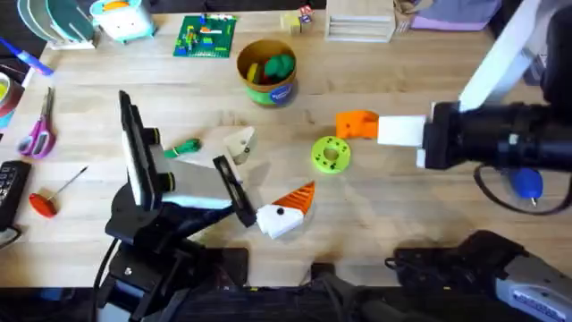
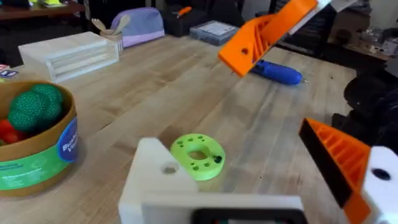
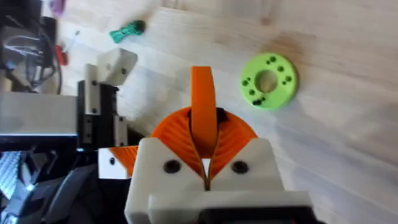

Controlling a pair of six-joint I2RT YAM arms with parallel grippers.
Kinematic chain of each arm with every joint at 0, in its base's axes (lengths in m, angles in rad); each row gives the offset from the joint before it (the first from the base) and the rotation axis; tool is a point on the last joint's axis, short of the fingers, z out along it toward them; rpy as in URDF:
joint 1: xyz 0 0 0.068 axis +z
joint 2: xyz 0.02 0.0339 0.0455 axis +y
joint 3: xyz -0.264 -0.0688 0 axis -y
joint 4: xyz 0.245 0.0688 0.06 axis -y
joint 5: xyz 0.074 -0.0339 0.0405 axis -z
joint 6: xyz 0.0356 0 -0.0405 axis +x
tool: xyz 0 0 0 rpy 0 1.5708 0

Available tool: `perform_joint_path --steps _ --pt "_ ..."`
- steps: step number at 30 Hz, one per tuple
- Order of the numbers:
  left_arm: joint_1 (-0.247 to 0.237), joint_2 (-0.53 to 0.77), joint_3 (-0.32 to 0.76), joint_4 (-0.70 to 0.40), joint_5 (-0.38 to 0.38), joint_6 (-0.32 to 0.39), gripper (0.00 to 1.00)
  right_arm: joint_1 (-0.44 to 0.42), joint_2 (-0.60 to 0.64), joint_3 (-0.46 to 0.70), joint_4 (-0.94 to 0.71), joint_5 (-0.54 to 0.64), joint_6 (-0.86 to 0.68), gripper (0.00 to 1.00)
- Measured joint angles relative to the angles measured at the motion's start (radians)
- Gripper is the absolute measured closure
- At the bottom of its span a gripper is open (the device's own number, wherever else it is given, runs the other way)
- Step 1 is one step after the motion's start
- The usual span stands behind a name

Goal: Pick up the gripper from the table and insert it into the empty holder that is missing its gripper. Then pick up a screw, insert it into the mounting hole, and use the screwdriver to tighten it. Finally, clean up the table by picking up the vegetable and placing it into the bucket.

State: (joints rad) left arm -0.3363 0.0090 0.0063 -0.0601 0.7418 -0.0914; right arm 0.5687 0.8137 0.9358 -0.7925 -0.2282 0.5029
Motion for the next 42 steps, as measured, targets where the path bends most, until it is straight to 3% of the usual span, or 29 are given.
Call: perform_joint_path --steps 5,11,18,24,31,42 --pt "0.0 0.0 0.0 0.0 0.0 0.0 0.008 -0.078 0.062 -0.034 0.136 -0.197 -0.034 0.993" --pt "0.0 0.0 0.0 0.0 0.0 0.0 0.008 -0.153 0.225 -0.075 0.29 -0.471 -0.044 0.993" --pt "0.0 0.0 0.0 0.0 0.0 0.0 0.009 -0.171 0.445 -0.077 0.401 -0.789 -0.043 0.993" --pt "0.0 0.0 0.0 0.0 0.0 0.0 0.008 -0.171 0.63 -0.077 0.429 -0.988 -0.037 0.993" --pt "0.0 0.0 0.0 0.0 0.0 0.0 0.008 -0.171 0.725 -0.08 0.519 -1.114 -0.031 0.993" --pt "0.0 0.0 0.0 0.0 0.0 0.0 0.008 -0.152 0.745 -0.08 0.709 -1.137 0.07 0.993"
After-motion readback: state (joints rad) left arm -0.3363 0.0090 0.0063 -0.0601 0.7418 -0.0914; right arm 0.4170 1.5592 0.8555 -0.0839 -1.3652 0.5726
